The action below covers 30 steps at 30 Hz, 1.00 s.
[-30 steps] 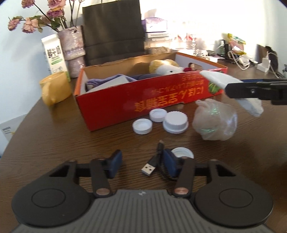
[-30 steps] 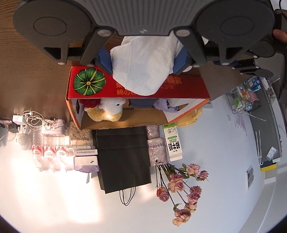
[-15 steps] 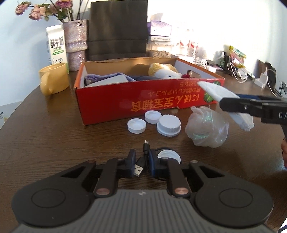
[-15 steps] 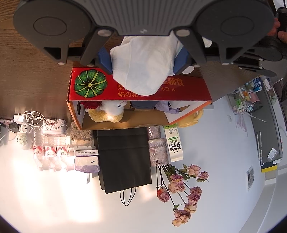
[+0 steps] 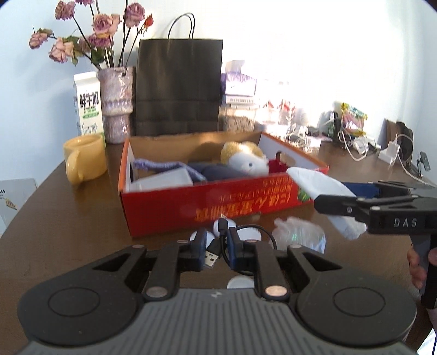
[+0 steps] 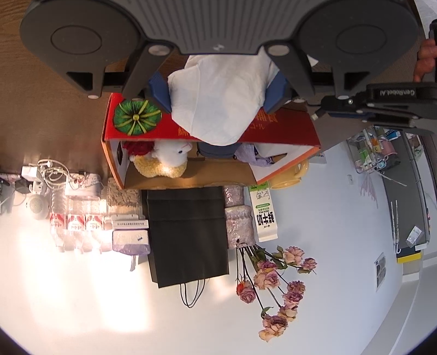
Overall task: Organize objects
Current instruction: 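Carry the tissue over the box with the right tool while the left tool grasps the USB cable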
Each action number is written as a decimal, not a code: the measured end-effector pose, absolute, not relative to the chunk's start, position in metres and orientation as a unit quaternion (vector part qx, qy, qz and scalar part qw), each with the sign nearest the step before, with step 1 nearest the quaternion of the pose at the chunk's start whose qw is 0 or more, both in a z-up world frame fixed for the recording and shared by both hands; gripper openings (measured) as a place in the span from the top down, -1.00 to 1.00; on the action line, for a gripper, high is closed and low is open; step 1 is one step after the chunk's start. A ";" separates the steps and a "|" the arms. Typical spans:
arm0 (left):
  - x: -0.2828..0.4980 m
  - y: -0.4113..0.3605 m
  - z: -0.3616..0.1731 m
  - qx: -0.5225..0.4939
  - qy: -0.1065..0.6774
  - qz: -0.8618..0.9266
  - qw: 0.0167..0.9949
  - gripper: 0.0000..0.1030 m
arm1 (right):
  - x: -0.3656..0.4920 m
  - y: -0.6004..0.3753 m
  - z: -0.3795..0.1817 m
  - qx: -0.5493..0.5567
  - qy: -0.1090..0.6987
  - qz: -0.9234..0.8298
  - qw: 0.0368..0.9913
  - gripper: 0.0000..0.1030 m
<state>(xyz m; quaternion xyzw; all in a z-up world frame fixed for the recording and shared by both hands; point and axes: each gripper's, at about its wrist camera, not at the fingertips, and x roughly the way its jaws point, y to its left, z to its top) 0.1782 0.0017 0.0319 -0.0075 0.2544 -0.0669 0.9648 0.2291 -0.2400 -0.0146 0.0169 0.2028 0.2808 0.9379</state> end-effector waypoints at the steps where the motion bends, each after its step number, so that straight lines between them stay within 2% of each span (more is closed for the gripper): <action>1: 0.180 0.002 0.035 -0.009 0.251 -0.066 0.966 0.68 | 0.230 -0.239 -0.012 0.016 0.201 0.281 0.938 -0.40; 17: 0.234 0.007 0.084 -0.036 0.169 -0.065 0.983 0.68 | 0.275 -0.195 0.029 -0.019 0.167 0.283 0.944 -0.40; 30: 0.308 0.021 0.078 -0.069 0.167 -0.037 0.983 0.68 | 0.350 -0.163 0.026 -0.022 0.183 0.272 0.944 -0.40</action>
